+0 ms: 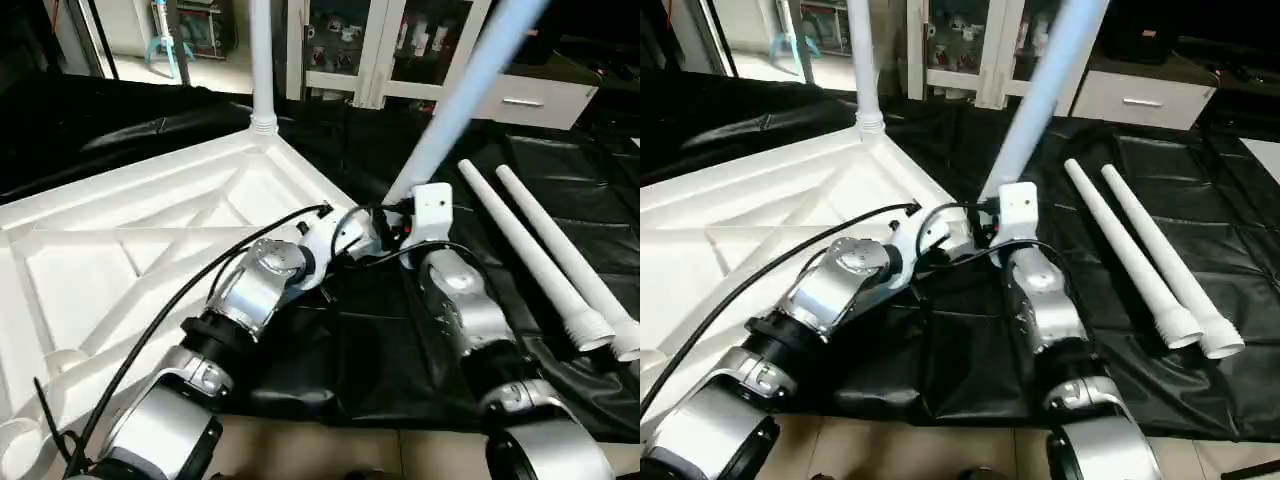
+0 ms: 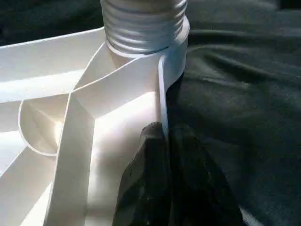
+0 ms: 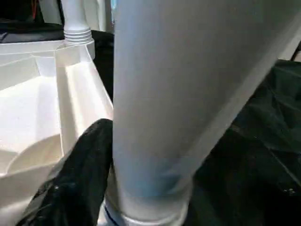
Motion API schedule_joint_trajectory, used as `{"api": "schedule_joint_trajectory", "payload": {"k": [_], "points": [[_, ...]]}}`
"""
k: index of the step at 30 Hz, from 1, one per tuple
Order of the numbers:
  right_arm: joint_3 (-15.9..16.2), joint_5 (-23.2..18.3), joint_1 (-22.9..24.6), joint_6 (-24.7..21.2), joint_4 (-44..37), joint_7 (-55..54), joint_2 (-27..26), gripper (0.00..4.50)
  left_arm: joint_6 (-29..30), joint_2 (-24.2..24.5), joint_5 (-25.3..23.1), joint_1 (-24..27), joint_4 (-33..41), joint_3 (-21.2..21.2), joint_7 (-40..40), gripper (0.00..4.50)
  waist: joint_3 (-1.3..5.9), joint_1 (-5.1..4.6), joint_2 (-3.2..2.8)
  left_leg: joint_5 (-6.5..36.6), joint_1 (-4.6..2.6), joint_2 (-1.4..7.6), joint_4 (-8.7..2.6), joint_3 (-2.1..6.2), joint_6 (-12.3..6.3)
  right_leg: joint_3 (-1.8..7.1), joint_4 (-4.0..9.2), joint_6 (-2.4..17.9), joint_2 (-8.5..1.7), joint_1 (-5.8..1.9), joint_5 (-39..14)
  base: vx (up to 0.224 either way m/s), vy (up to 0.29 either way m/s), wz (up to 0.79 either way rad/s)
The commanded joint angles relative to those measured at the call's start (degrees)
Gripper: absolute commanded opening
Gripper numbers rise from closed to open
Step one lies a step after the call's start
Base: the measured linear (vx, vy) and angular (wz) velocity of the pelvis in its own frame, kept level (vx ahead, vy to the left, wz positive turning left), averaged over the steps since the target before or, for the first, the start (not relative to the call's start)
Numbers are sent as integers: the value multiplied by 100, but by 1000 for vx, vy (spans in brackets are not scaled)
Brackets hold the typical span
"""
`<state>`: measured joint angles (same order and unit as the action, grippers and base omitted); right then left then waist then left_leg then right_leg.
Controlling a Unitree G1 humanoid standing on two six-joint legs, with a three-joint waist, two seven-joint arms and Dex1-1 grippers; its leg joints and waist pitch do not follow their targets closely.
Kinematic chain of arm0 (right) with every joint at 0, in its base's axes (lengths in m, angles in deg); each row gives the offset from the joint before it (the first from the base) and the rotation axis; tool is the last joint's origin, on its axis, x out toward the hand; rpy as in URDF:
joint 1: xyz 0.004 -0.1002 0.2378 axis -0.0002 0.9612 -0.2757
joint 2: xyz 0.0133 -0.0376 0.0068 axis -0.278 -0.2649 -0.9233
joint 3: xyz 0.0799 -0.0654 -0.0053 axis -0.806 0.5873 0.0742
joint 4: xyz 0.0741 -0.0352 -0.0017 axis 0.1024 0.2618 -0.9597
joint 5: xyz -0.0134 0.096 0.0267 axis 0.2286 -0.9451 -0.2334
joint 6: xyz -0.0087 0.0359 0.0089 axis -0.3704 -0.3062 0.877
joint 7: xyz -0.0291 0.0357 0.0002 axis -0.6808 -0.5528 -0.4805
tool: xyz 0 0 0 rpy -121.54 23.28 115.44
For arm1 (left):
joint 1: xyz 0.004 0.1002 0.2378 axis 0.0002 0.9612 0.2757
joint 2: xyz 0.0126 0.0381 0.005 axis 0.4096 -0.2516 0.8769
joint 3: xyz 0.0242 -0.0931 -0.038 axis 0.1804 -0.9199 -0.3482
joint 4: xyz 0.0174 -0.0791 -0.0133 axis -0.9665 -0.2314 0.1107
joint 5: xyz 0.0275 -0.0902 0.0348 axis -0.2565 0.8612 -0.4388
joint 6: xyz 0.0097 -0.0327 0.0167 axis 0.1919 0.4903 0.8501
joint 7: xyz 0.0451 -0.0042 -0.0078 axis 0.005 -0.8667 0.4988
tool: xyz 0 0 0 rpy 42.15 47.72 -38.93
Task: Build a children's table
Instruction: Pick table leg
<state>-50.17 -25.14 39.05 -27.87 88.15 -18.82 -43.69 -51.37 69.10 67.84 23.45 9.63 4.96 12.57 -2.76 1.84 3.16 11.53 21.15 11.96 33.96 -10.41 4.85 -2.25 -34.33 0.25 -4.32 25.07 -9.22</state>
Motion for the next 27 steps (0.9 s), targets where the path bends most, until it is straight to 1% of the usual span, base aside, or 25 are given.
{"api": "schedule_joint_trajectory", "payload": {"k": [1, 2, 3, 4, 5, 6, 7, 8, 9, 10, 11, 12, 13, 16, 17, 20, 23, 27], "points": [[2, -20, 84, -83, -219, 98, 63, 376, -164, 27, -3, -282, 204, -114, 30, 0, 441, 50, -15, 49, -65, 51, -302, -48, -728, 172, 171, 1707, -249, -460, 608, 0, 0, 0], [-15, -33, 113, -102, -272, 155, 66, 376, -166, 33, -4, -284, 201, -115, 22, 0, 438, 60, -22, 55, -70, 54, -303, -48, -726, 172, 175, 1703, -249, -454, 590, 0, 0, 0], [-26, -83, 238, -141, -487, 328, 107, 395, -186, 50, 2, -290, 184, -112, 7, 0, 434, 59, -18, 71, -62, 51, -302, -50, -731, 173, 176, 1701, -244, -459, 577, 0, 0, 0], [-26, -83, 238, -141, -487, 328, 107, 406, -186, 50, 2, -290, 184, -112, 7, 0, 434, 68, -14, 58, -59, 54, -300, -45, -736, 174, 170, 1693, -248, -465, 591, 0, 0, 0], [-33, -98, 278, -160, -557, 355, 119, 406, -193, 56, 4, -290, 181, -110, 3, 0, 435, 67, -14, 43, -57, 56, -300, -42, -731, 173, 168, 1694, -253, -464, 585, 0, 0, 0], [-48, -112, 335, -211, -667, 384, 136, 420, -206, 65, 9, -292, 175, -101, -2, 0, 432, 71, -25, 43, -63, 55, -297, -43, -724, 174, 171, 1701, -251, -460, 577, 0, 0, 0], [-59, -120, 371, -246, -739, 397, 146, 428, -216, 73, 12, -291, 176, -93, -10, 0, 427, 70, -17, 26, -60, 53, -299, -40, -728, 174, 170, 1693, -242, -464, 588, 0, 0, 0], [-79, -129, 410, -279, -824, 403, 157, 437, -224, 78, 16, -293, 174, -84, -10, 0, 431, 67, -22, 21, -58, 49, -296, -40, -723, 175, 165, 1693, -242, -467, 590, 0, 0, 0], [-93, -137, 437, -299, -881, 410, 166, 437, -229, 79, 18, -294, 172, -78, -9, 0, 431, 64, -8, 34, -56, 48, -295, -41, -718, 175, 169, 1684, -246, -469, 562, 0, 0, 0], [-114, -183, 487, -323, -980, 452, 168, 411, -229, 84, 18, -288, 185, -70, -16, 0, 428, 63, -10, 58, -54, 46, -295, -40, -707, 176, 173, 1683, -246, -468, 513, 0, 0, 0], [-128, -215, 531, -349, -1062, 481, 172, 398, -227, 87, 20, -283, 197, -66, -22, 0, 427, 67, 1, 73, -54, 48, -293, -42, -710, 177, 177, 1672, -247, -468, 493, 0, 0, 0], [-145, -230, 577, -381, -1143, 513, 173, 392, -225, 91, 21, -278, 209, -64, -26, 0, 425, 78, -6, 86, -59, 50, -294, -43, -714, 179, 176, 1666, -252, -467, 489, 0, 0, 0], [-163, -252, 619, -394, -1202, 554, 169, 399, -224, 96, 24, -270, 225, -62, -35, 0, 427, 73, -7, 71, -54, 52, -294, -38, -719, 180, 173, 1654, -250, -469, 492, 0, 0, 0], [-215, -275, 675, -425, -1260, 570, 152, 352, -233, 109, 23, -253, 246, -48, -47, 0, 430, 70, -11, 49, -57, 49, -289, -37, -716, 173, 172, 1685, -247, -459, 493, 0, 0, 0], [-222, -266, 683, -418, -1269, 562, 155, 350, -236, 113, 21, -248, 250, -40, -49, 0, 431, 70, -9, 77, -56, 47, -288, -39, -719, 175, 173, 1688, -249, -462, 467, 0, 0, 0], [-246, -271, 686, -417, -1289, 564, 146, 311, -247, 133, 26, -237, 258, -31, -64, 0, 422, 74, -10, 136, -55, 50, -292, -37, -675, 174, 182, 1672, -251, -456, 353, 0, 0, 0], [-244, -269, 688, -424, -1299, 566, 145, 301, -255, 148, 21, -234, 260, -27, -73, 0, 424, 76, -19, 151, -59, 50, -289, -34, -645, 175, 179, 1655, -251, -452, 336, 0, 0, 0], [-264, -259, 732, -472, -1390, 574, 134, 259, -267, 195, 15, -190, 305, 0, -115, 0, 417, 77, -17, 251, -53, 46, -292, -30, -583, 177, 185, 1600, -249, -454, 225, 0, 0, 0]]}}
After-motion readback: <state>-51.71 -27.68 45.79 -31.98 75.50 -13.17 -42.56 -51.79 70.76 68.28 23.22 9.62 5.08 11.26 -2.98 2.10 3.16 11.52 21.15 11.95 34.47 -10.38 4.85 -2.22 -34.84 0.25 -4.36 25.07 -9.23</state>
